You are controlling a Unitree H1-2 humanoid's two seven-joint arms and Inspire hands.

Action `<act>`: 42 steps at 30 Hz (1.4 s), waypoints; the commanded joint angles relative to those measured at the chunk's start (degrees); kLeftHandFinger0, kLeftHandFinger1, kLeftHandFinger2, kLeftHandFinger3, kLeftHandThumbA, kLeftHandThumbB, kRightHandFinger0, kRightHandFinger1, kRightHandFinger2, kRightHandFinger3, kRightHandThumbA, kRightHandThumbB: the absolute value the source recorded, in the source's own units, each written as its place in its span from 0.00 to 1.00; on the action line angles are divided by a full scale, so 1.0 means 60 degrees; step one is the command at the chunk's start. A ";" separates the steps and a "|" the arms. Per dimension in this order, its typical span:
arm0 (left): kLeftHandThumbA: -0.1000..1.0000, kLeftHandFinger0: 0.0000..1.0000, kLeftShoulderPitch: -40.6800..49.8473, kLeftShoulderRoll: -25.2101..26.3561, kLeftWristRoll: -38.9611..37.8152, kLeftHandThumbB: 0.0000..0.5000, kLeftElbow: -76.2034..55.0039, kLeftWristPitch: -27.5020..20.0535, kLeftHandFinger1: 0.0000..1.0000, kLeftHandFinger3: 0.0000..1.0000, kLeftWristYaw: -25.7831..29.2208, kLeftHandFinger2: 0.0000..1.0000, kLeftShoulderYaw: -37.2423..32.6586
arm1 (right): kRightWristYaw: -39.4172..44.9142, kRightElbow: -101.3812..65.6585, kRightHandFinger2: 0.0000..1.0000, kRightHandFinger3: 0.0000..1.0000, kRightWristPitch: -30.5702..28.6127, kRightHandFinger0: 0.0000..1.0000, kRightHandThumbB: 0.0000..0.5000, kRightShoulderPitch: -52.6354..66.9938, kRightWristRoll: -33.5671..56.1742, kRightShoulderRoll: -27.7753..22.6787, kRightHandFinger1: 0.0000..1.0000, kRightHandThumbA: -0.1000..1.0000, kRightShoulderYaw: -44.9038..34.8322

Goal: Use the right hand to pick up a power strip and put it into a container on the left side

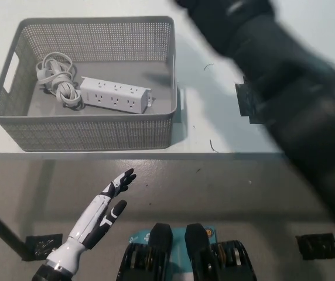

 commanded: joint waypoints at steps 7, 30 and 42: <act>1.00 1.00 -0.0177 0.0087 -0.0264 0.46 0.0031 -0.0232 1.00 1.00 -0.0129 1.00 0.0055 | 0.1769 -0.7693 1.00 1.00 0.0028 1.00 0.56 0.3143 0.2513 -0.3054 1.00 0.77 -0.2327; 1.00 1.00 -0.0214 -0.0020 -0.0369 0.55 0.0318 -0.0211 1.00 1.00 -0.0264 1.00 -0.0064 | -0.0700 -1.6986 1.00 1.00 -0.2727 1.00 0.44 1.4900 0.2260 -0.0768 1.00 1.00 -0.1292; 1.00 1.00 -0.0040 0.0049 -0.0375 0.57 0.0145 -0.0224 1.00 1.00 -0.0167 1.00 0.0049 | -0.4149 -1.4859 1.00 1.00 -0.2745 1.00 0.33 1.6249 0.0558 -0.1194 1.00 1.00 -0.0079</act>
